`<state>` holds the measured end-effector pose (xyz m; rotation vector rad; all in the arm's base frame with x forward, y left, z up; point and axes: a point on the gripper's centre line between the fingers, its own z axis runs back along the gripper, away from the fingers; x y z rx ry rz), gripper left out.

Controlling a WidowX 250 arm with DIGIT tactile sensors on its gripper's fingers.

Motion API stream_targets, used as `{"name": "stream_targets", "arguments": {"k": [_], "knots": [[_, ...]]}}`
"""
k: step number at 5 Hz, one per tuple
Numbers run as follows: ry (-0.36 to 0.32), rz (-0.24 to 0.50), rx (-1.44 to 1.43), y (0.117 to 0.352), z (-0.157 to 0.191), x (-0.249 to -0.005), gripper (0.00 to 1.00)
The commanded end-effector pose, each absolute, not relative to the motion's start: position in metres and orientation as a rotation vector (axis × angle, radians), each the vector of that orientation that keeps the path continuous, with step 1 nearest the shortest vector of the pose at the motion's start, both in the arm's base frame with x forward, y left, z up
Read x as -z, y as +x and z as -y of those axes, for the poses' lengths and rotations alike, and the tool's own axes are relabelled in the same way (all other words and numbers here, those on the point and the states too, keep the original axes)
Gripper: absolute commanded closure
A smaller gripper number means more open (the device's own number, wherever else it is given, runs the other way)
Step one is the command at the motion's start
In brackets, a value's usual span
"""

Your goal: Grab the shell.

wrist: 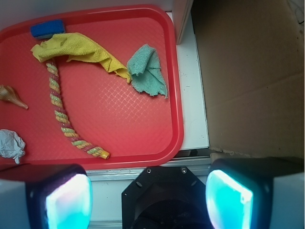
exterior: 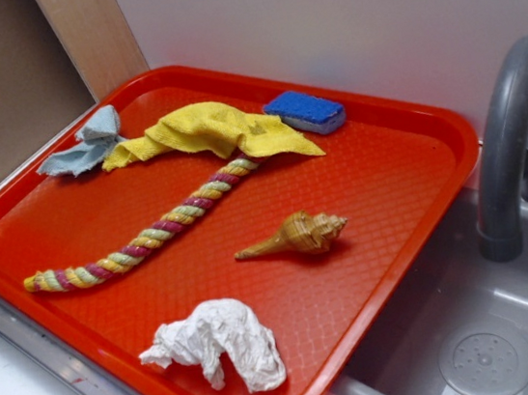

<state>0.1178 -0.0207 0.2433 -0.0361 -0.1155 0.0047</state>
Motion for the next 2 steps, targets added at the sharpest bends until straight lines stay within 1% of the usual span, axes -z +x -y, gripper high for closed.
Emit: {"name": "stream_targets", "arguments": {"k": [1, 2], "knots": [[-0.036, 0.115, -0.005, 0.118, 0.021, -0.243, 0.00], [-0.067, 0.137, 0.209, 0.140, 0.062, -0.232, 0.00]]}}
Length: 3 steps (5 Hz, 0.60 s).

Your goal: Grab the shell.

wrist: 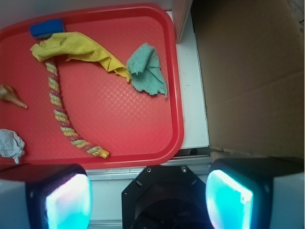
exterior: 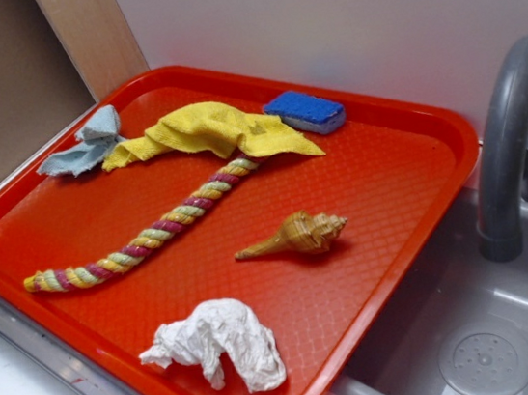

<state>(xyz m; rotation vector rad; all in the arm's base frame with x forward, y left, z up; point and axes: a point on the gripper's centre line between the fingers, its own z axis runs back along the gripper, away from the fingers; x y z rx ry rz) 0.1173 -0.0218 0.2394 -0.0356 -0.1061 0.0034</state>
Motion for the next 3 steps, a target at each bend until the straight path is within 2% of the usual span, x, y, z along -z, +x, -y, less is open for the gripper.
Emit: {"name": "stream_targets", "arguments": {"k": [1, 2, 3], "knots": [[-0.103, 0.199, 0.379, 0.146, 0.096, -0.220, 0.00], [-0.214, 0.264, 0.625, 0.156, 0.147, -0.198, 0.00], [-0.254, 0.268, 0.787, 0.158, 0.196, -0.179, 0.00]]}}
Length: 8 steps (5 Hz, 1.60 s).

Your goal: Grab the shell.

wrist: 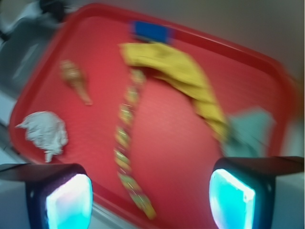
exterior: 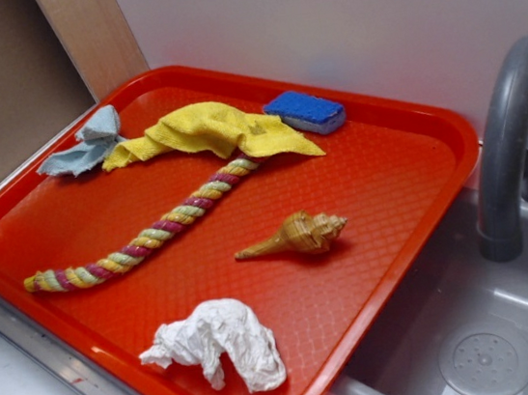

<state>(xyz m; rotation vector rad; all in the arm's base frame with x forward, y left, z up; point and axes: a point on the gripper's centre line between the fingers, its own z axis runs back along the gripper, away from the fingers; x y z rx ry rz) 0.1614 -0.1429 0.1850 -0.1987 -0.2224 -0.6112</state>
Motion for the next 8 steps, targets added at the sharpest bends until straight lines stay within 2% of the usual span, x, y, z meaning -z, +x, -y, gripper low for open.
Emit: {"name": "stream_targets", "arguments": {"k": [1, 2, 3, 4, 5, 7, 8], "knots": [[-0.238, 0.236, 0.882, 0.165, 0.238, -0.162, 0.00], [-0.164, 0.150, 0.914, 0.175, 0.278, -0.138, 0.00], [-0.097, 0.078, 0.925, 0.185, 0.301, -0.120, 0.00], [0.004, 0.007, 0.924, 0.191, 0.317, -0.104, 0.00], [0.068, -0.050, 0.884, 0.195, 0.319, -0.087, 0.00], [0.147, -0.171, 0.910, 0.191, 0.322, -0.046, 0.00], [0.151, -0.169, 0.903, 0.190, 0.327, -0.043, 0.00]]}}
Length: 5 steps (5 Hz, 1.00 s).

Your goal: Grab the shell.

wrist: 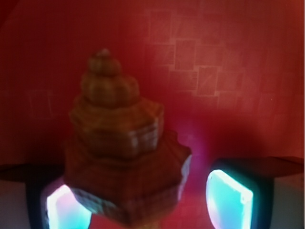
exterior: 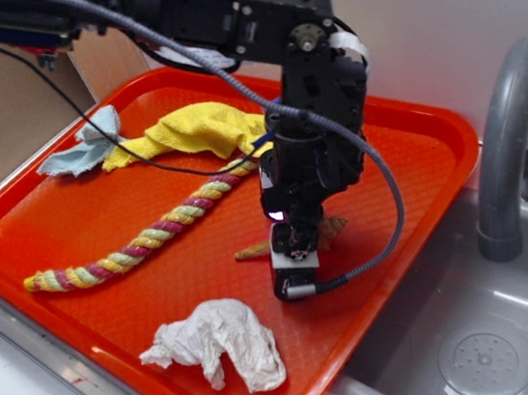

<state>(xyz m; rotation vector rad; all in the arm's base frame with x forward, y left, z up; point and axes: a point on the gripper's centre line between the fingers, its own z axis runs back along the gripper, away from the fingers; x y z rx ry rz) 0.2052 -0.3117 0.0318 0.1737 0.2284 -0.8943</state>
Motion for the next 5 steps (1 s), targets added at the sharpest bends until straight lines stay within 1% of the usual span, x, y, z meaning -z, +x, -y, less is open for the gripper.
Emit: {"name": "stream_targets", "arguments": {"k": [1, 2, 3, 4, 5], "knots": [[0.142, -0.152, 0.901, 0.190, 0.332, -0.045, 0.65], [0.145, -0.155, 0.878, 0.190, 0.335, -0.043, 1.00], [0.175, -0.166, 0.673, 0.190, 0.319, -0.051, 1.00], [0.110, -0.169, 0.427, 0.185, 0.272, -0.089, 1.00], [-0.013, -0.230, 0.186, 0.174, 0.221, -0.104, 1.00]]}}
